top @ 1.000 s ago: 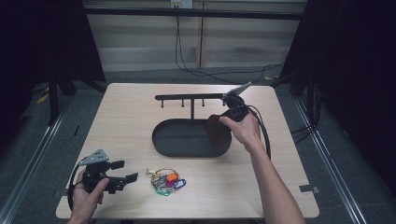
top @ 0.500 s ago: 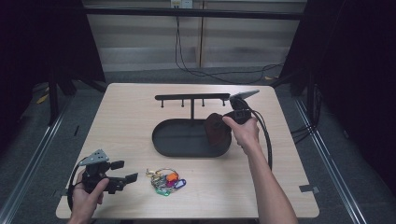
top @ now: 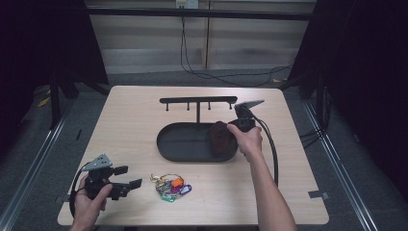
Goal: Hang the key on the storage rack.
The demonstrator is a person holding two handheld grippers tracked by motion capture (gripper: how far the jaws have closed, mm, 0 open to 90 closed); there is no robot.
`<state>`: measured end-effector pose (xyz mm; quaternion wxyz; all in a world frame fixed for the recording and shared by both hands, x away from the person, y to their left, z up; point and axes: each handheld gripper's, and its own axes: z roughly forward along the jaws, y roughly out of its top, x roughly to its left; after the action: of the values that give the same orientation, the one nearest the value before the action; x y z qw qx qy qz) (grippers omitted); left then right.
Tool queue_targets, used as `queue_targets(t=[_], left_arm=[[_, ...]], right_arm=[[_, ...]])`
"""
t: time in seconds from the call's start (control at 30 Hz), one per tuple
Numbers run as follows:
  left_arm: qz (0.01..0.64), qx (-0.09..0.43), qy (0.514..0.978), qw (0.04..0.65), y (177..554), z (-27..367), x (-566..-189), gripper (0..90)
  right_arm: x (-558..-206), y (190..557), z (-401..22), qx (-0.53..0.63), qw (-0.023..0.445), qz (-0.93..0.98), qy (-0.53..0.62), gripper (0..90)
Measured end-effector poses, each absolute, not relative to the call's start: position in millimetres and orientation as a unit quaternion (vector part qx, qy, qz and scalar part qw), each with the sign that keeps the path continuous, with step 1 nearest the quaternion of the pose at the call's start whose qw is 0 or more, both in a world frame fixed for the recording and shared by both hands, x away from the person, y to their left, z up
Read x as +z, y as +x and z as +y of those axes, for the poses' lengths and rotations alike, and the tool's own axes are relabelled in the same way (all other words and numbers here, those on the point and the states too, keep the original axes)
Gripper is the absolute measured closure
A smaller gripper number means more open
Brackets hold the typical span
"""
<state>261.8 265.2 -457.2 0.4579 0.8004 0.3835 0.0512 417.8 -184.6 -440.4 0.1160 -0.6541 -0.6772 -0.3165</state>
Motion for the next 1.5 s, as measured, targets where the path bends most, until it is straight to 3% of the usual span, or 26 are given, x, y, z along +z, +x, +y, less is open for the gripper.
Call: queue_targets(t=[0.17,0.4,0.77,0.83,1.5], left_arm=[[0.373,0.062,0.812,0.445,260.7,260.5,-457.2,16.9],[0.376,0.064,0.810,0.446,260.5,262.8,-456.8,16.9],[0.375,0.063,0.810,0.446,260.8,262.2,-456.7,16.9],[0.374,0.063,0.811,0.446,260.4,261.8,-456.8,16.9],[0.374,0.060,0.811,0.447,260.6,261.9,-456.8,17.0]], right_arm=[[-449.1,419.4,-186.3,-0.314,0.130,-0.670,-0.660,65.2],[-453.6,420.7,-182.5,-0.301,0.113,-0.681,-0.659,63.7],[-454.5,420.9,-177.2,-0.274,0.095,-0.700,-0.652,47.0],[-454.9,421.1,-177.9,-0.269,0.086,-0.706,-0.649,38.8],[-444.4,414.7,-174.3,-0.227,0.038,-0.735,-0.638,29.4]])
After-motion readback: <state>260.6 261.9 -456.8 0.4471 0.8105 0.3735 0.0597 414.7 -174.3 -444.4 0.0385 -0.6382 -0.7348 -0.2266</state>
